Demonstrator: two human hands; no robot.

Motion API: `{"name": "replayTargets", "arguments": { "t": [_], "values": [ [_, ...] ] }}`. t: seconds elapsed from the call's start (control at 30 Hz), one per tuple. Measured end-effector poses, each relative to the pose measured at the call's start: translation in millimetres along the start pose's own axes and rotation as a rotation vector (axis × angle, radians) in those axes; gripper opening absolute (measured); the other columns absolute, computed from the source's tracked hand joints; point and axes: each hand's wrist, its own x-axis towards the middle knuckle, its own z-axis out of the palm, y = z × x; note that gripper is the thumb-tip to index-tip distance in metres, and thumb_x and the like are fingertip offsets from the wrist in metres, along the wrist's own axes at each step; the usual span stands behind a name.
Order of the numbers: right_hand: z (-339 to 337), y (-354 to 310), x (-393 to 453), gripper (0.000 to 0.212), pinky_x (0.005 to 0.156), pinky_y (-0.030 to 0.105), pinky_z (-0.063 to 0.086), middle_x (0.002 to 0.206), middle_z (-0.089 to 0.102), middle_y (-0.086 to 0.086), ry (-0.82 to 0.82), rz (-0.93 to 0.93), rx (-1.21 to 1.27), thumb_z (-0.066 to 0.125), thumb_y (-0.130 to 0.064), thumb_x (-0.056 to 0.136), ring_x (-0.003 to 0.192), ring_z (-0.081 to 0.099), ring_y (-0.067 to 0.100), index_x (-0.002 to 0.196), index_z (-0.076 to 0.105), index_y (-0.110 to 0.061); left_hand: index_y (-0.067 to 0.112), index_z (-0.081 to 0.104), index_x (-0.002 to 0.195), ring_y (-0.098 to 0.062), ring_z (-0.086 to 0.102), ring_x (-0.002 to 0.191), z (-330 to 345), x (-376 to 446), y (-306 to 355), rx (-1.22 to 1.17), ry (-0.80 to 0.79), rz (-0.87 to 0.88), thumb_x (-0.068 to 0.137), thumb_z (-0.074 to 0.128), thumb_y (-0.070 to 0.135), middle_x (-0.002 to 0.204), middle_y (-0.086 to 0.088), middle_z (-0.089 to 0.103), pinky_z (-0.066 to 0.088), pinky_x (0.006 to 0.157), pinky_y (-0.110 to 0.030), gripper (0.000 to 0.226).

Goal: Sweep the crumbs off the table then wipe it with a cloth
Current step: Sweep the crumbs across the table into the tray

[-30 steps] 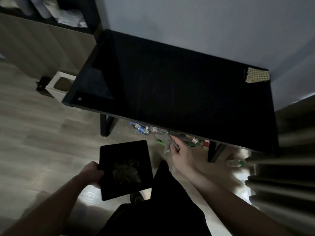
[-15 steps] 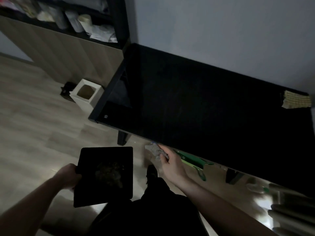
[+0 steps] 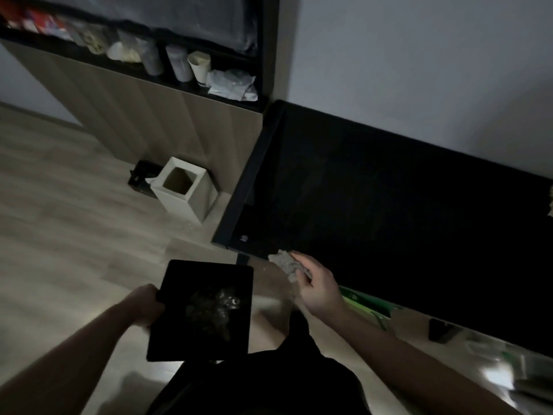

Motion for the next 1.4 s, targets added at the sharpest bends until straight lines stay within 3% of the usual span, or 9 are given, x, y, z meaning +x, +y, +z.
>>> {"name": "replayTargets", "arguments": {
  "t": [0.2,0.4,0.53,0.73,0.87,1.0,1.13,1.23,1.4],
  "values": [
    [66.9,-45.2,-5.2,0.042,0.106,0.029,0.050,0.140,0.064,-0.006,0.155,0.138,0.027,0.055,-0.014,0.102,0.121,0.061,0.007,0.143,0.060,-0.023,-0.012,0.072,0.087,-0.033,0.074,0.087,-66.9,50.8,-35.9,0.078,-0.038,0.095,0.083,0.063,0.014,0.092,-0.027,0.075,0.043,0.061,-0.026,0.027],
    [94.8,-76.1,4.8,0.047,0.107,0.035,0.053,0.133,0.062,-0.013,0.274,0.152,0.142,0.056,0.001,0.099,0.119,0.061,0.005,0.141,0.061,-0.020,0.009,0.061,0.059,-0.031,0.070,0.075,-130.6,100.5,-61.4,0.193,-0.033,0.124,0.083,0.066,0.015,0.074,-0.017,0.068,0.041,0.058,-0.026,0.026],
    [94.1,-86.4,36.2,0.046,0.106,0.022,0.047,0.140,0.062,-0.009,0.295,0.161,0.172,0.056,-0.003,0.102,0.123,0.058,0.005,0.144,0.058,-0.023,-0.005,0.074,0.086,-0.032,0.073,0.091,-166.3,130.0,-71.4,0.187,-0.033,0.079,0.085,0.066,0.013,0.090,-0.022,0.074,0.041,0.063,-0.025,0.020],
    [94.1,-98.2,101.6,0.046,0.117,0.037,0.044,0.140,0.054,-0.017,0.318,0.127,0.134,0.055,-0.001,0.102,0.133,0.053,0.006,0.144,0.059,-0.020,-0.012,0.071,0.102,-0.033,0.072,0.092,-196.3,184.1,-66.8,0.128,-0.016,-0.014,0.089,0.064,0.014,0.103,-0.027,0.074,0.041,0.062,-0.024,0.030],
    [91.4,-110.2,145.8,0.049,0.119,0.039,0.042,0.142,0.050,-0.024,0.361,0.111,0.095,0.052,-0.002,0.103,0.139,0.049,0.006,0.145,0.057,-0.025,-0.014,0.067,0.107,-0.024,0.064,0.060,-203.8,238.4,-56.7,0.062,0.003,-0.087,0.087,0.064,0.005,0.084,-0.022,0.069,0.041,0.040,-0.021,0.028],
    [93.6,-110.4,189.8,0.052,0.121,0.043,0.039,0.144,0.046,-0.032,0.445,0.091,0.071,0.053,-0.001,0.103,0.145,0.045,0.009,0.146,0.054,-0.030,-0.007,0.069,0.100,-0.030,0.074,0.068,-202.4,319.6,-48.0,0.010,-0.001,-0.110,0.082,0.065,0.007,0.076,-0.016,0.069,0.045,0.039,-0.022,0.024],
    [99.2,-96.0,237.8,0.048,0.125,0.036,0.033,0.153,0.051,-0.015,0.523,0.116,0.023,0.053,-0.001,0.103,0.147,0.040,0.004,0.146,0.057,-0.023,-0.003,0.068,0.093,-0.031,0.073,0.063,-207.8,355.8,1.2,0.006,-0.019,-0.078,0.084,0.061,0.004,0.079,-0.017,0.073,0.054,0.043,-0.032,0.013],
    [100.2,-85.1,277.0,0.048,0.125,0.022,0.024,0.155,0.051,-0.005,0.602,0.130,-0.017,0.053,0.001,0.103,0.149,0.038,0.005,0.146,0.057,-0.019,0.001,0.070,0.085,-0.031,0.076,0.061,-198.5,401.6,30.2,0.071,-0.081,-0.033,0.086,0.060,0.006,0.074,-0.016,0.075,0.064,0.057,-0.042,0.011],
    [100.4,-66.4,335.1,0.048,0.126,0.033,0.029,0.157,0.047,-0.003,0.701,0.103,-0.112,0.051,0.001,0.103,0.152,0.035,0.011,0.147,0.056,-0.016,0.005,0.071,0.092,-0.027,0.074,0.085,-170.9,474.7,63.0,0.211,-0.099,0.084,0.091,0.055,0.015,0.090,-0.012,0.075,0.060,0.072,-0.035,0.019]
  ]
}}
